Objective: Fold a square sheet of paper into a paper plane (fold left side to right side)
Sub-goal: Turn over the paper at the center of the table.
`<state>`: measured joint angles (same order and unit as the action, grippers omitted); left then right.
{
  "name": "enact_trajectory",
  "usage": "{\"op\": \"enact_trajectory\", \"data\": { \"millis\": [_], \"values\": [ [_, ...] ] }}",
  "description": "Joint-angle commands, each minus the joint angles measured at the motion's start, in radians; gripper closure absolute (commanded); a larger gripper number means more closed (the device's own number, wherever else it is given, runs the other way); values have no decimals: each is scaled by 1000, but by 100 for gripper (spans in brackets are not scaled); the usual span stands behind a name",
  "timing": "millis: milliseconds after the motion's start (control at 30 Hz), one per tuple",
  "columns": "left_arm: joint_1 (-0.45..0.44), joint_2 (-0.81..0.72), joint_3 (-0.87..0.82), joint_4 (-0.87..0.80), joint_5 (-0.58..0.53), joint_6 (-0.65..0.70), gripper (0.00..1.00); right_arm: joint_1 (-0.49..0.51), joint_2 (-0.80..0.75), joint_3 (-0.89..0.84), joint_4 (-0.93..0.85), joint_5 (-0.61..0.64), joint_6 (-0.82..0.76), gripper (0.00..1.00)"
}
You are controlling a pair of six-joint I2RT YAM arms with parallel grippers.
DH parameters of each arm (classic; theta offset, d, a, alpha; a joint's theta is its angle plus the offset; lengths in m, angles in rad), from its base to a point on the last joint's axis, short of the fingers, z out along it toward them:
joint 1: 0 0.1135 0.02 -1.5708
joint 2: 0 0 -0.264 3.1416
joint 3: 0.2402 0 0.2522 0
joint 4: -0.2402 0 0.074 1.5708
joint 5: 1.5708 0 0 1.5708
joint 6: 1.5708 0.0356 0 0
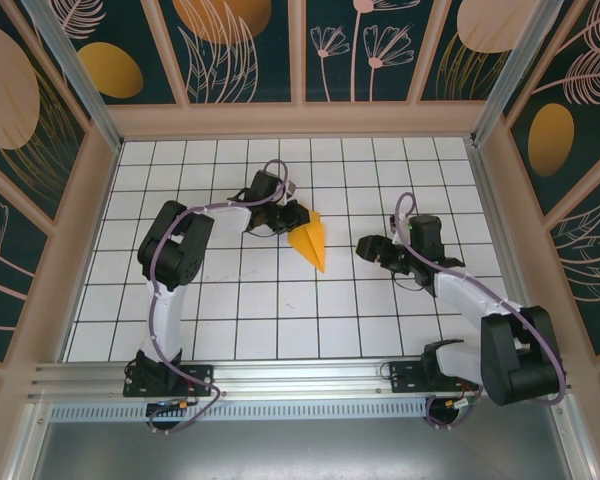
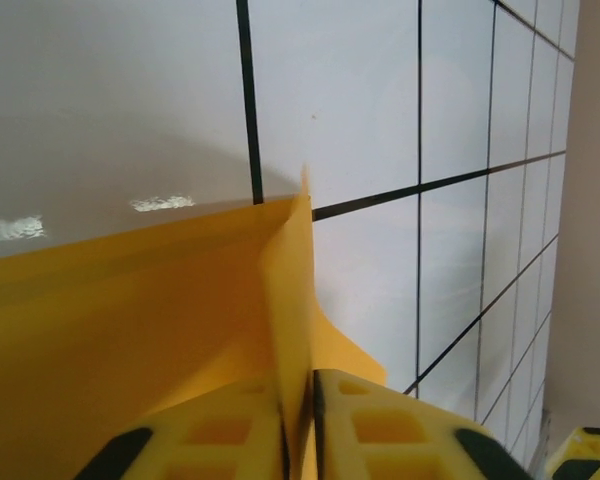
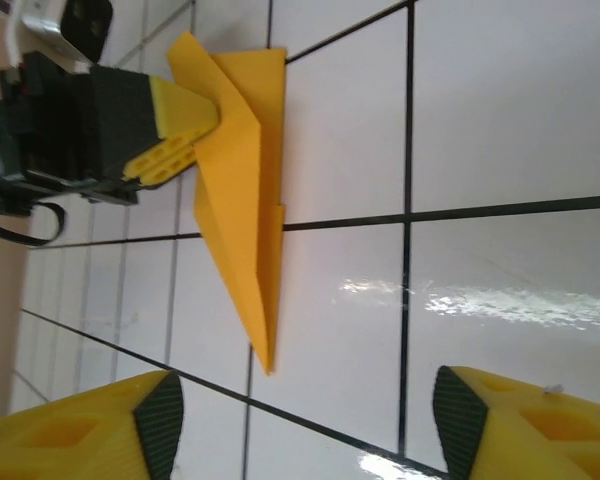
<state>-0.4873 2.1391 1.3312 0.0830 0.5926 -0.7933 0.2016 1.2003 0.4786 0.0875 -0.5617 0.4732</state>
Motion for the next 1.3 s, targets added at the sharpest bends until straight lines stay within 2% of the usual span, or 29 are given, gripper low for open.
{"op": "enact_trajectory", "data": {
  "millis": [0, 167, 267, 367, 633, 833, 1067, 1267],
  "values": [
    [-2, -108, -12, 65, -11, 0, 89, -42, -59, -43, 155, -152, 80, 23],
    [-2, -242, 20, 80, -16, 0, 94, -96, -104, -66, 305, -299, 175, 5],
    [-2, -328, 30, 118, -5, -17, 93, -105, -105, -49, 435, -423, 246, 2],
    [-2, -416, 5, 195, 17, -62, 93, -95, -113, -4, 490, -482, 275, 1],
    [-2, -562, -103, 402, 106, -217, 90, 42, -65, 129, 545, -483, 266, 1],
    [-9, -595, -127, 451, 159, -253, 89, 130, 40, 220, 611, -451, 299, 1],
    [-14, -605, -156, 487, 185, -275, 89, 163, 114, 296, 666, -464, 330, 18],
    [-14, -595, -167, 518, 207, -289, 89, 162, 118, 310, 672, -462, 337, 44]
  ]
}}
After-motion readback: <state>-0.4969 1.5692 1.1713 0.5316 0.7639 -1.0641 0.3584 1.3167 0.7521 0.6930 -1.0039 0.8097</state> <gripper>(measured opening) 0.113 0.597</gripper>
